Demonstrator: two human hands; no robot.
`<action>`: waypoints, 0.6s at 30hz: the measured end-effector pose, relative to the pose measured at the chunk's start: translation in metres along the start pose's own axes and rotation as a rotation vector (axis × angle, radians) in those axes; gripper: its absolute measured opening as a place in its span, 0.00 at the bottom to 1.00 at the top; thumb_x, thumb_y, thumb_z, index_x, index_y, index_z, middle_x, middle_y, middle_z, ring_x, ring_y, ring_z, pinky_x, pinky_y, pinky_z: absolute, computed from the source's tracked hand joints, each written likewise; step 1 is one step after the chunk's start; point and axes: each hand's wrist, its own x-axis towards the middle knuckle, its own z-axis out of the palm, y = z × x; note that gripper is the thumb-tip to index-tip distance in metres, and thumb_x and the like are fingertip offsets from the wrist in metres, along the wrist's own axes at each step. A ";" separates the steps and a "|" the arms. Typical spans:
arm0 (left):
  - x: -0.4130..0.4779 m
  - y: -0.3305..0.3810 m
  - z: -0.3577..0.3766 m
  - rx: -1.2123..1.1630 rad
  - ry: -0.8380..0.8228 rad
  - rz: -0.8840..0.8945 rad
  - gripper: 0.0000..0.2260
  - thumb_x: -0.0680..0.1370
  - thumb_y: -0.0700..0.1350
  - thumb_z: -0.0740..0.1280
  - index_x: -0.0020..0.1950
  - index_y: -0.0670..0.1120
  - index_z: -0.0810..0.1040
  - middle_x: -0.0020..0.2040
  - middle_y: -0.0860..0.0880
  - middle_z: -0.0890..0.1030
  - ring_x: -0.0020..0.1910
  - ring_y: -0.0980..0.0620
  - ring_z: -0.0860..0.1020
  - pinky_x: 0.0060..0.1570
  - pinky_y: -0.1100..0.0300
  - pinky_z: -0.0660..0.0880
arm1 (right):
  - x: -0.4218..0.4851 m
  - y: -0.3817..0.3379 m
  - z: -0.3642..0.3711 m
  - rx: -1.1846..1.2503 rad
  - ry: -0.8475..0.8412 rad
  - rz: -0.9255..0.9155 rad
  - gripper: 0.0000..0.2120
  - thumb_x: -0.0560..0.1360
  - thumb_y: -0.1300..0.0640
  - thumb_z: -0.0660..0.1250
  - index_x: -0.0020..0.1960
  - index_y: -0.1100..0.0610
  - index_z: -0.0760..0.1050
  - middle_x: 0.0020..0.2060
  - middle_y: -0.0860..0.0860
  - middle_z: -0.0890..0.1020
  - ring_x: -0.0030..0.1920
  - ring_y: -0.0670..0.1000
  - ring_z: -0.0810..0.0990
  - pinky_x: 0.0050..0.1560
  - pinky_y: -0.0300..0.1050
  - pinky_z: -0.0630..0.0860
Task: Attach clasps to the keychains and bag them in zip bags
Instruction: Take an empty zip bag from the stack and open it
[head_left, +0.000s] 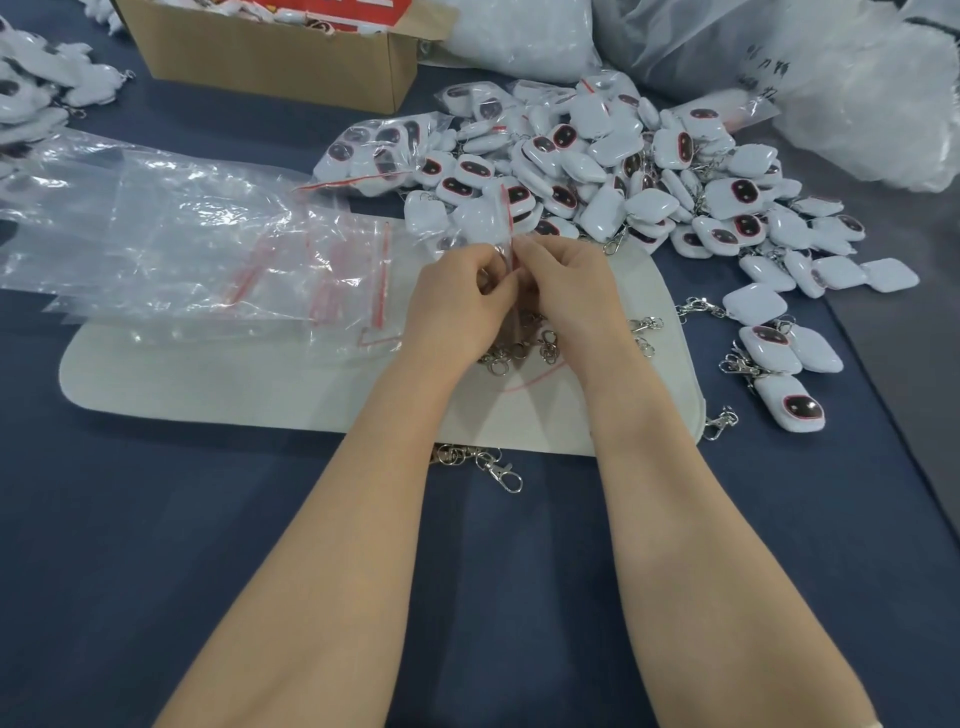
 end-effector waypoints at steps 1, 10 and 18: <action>0.000 0.000 0.000 0.000 -0.005 0.000 0.13 0.77 0.45 0.67 0.33 0.50 0.69 0.28 0.53 0.73 0.30 0.53 0.70 0.32 0.63 0.67 | 0.001 0.000 0.000 -0.006 0.003 0.013 0.19 0.82 0.62 0.57 0.32 0.53 0.67 0.29 0.49 0.70 0.30 0.44 0.67 0.31 0.30 0.64; 0.000 0.000 0.001 0.006 0.004 -0.004 0.14 0.77 0.45 0.66 0.32 0.51 0.68 0.29 0.53 0.73 0.30 0.54 0.71 0.33 0.61 0.67 | 0.004 0.004 0.002 0.034 -0.015 0.006 0.16 0.81 0.58 0.62 0.34 0.53 0.70 0.31 0.49 0.73 0.32 0.44 0.71 0.34 0.30 0.68; 0.000 0.000 0.003 -0.105 0.006 -0.042 0.11 0.74 0.47 0.68 0.34 0.51 0.70 0.30 0.55 0.74 0.30 0.56 0.72 0.34 0.62 0.69 | 0.010 0.010 0.003 0.015 0.013 0.025 0.15 0.80 0.60 0.62 0.35 0.52 0.71 0.32 0.47 0.74 0.33 0.43 0.72 0.35 0.30 0.68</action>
